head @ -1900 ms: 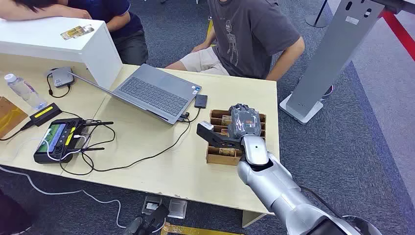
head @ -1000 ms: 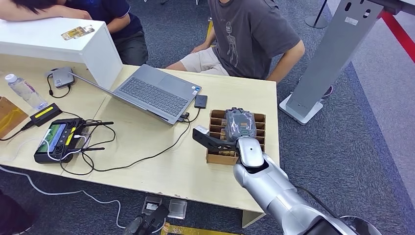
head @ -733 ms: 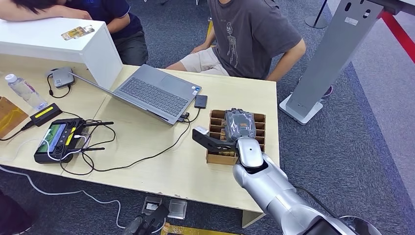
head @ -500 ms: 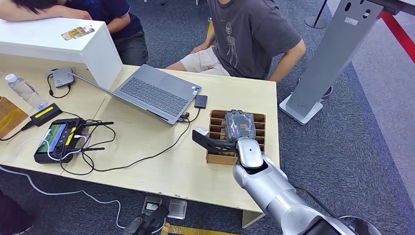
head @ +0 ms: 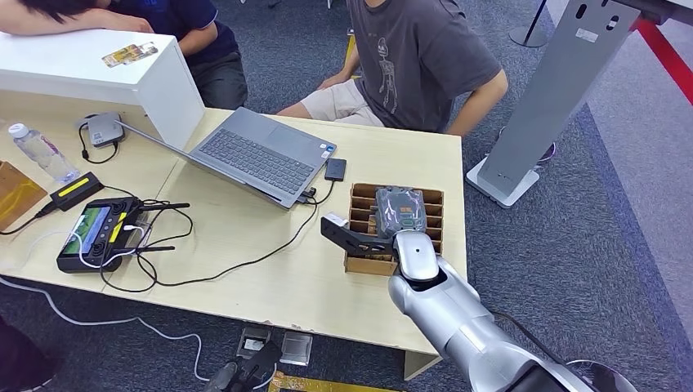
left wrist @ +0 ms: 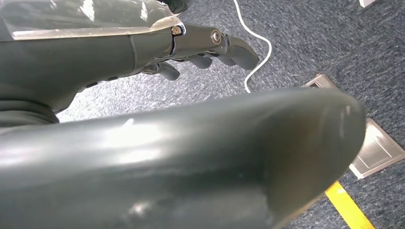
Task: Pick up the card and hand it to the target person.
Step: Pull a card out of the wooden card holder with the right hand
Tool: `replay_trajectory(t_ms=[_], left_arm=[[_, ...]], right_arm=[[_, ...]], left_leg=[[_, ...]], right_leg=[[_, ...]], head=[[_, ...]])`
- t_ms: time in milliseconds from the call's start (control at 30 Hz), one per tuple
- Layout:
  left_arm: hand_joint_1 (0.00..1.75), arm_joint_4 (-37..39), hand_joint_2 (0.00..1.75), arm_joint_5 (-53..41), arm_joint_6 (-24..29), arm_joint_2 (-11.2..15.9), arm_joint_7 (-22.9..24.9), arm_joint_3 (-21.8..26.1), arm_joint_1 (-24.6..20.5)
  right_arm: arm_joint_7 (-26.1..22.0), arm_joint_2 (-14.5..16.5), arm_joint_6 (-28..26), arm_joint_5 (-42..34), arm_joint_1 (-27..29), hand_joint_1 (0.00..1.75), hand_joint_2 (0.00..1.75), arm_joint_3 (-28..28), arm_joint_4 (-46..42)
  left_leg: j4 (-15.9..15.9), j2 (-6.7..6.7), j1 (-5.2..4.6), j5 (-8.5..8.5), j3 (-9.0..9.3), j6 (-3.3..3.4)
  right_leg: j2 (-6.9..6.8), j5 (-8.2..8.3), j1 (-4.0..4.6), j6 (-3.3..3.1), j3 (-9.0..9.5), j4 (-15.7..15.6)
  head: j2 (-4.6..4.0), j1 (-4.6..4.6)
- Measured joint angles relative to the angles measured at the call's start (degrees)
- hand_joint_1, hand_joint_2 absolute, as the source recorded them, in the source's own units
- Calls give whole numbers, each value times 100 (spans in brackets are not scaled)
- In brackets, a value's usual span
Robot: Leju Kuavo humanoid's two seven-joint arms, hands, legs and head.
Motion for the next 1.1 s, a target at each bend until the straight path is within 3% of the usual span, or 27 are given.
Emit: replay_trajectory(t_ms=[467, 1100], left_arm=[[0, 0, 0, 43, 20, 2, -31, 2, 54], [0, 0, 0, 163, 62, 11, -100, 11, 125]], right_arm=[[-38, -58, -232, -220, 29, 146, 175, -10, -426], [308, -499, -238, 31, 495, 137, 175, -237, -2597]], left_leg=[[0, 0, 0, 0, -10, 0], [1, 0, 0, 0, -15, 0]], right_leg=[[0, 0, 0, 0, -10, 0], [1, 0, 0, 0, -16, 0]], head=[[0, -1], [0, -1]])
